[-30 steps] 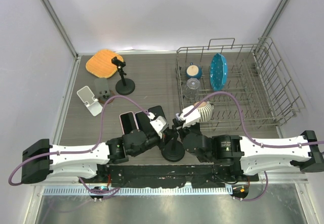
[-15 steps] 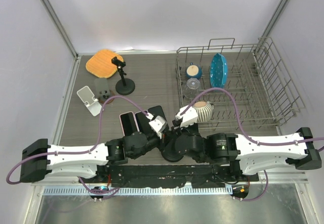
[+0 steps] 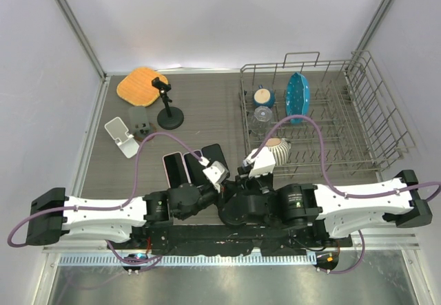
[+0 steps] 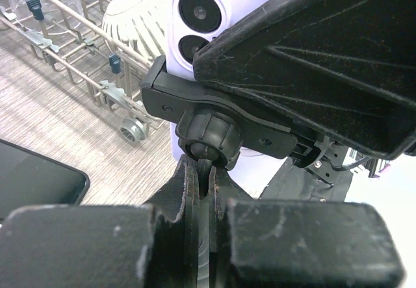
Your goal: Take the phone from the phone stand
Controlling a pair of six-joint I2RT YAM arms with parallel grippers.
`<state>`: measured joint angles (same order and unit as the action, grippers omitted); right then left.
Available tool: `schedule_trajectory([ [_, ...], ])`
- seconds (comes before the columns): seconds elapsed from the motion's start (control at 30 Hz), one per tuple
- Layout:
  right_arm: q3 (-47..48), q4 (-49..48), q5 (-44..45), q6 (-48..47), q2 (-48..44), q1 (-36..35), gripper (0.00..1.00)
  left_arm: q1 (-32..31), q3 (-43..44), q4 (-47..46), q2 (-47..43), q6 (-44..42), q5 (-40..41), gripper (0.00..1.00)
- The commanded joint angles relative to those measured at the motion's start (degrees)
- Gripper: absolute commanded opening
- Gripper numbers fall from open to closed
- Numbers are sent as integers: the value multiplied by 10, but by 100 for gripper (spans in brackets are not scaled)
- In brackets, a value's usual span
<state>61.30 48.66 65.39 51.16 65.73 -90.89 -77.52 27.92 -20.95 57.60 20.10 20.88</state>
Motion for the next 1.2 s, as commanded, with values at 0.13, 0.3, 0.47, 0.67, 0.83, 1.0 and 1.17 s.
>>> schedule_trajectory([
  [0.13, 55, 205, 94, 141, 49, -6, 1, -40, 0, -77, -17, 4, 129, 0],
  [0.3, 55, 234, 99, 188, 52, 4, 1, -54, -2, -83, -16, 4, 137, 0],
  [0.47, 65, 318, 104, 287, 69, 14, 1, -59, -5, -87, -21, 8, 137, 0],
  [0.67, 73, 374, 106, 344, 91, 28, 1, -67, -11, -88, -23, 20, 143, 0],
  [0.83, 71, 376, 106, 346, 91, 50, 1, -75, -17, -90, -24, 25, 155, 0],
  [1.0, 67, 376, 104, 341, 83, 64, 1, -77, -28, -91, -39, 28, 168, 0],
  [1.17, 63, 259, 103, 220, 64, 64, 1, -77, -37, -89, -53, 24, 172, 0],
])
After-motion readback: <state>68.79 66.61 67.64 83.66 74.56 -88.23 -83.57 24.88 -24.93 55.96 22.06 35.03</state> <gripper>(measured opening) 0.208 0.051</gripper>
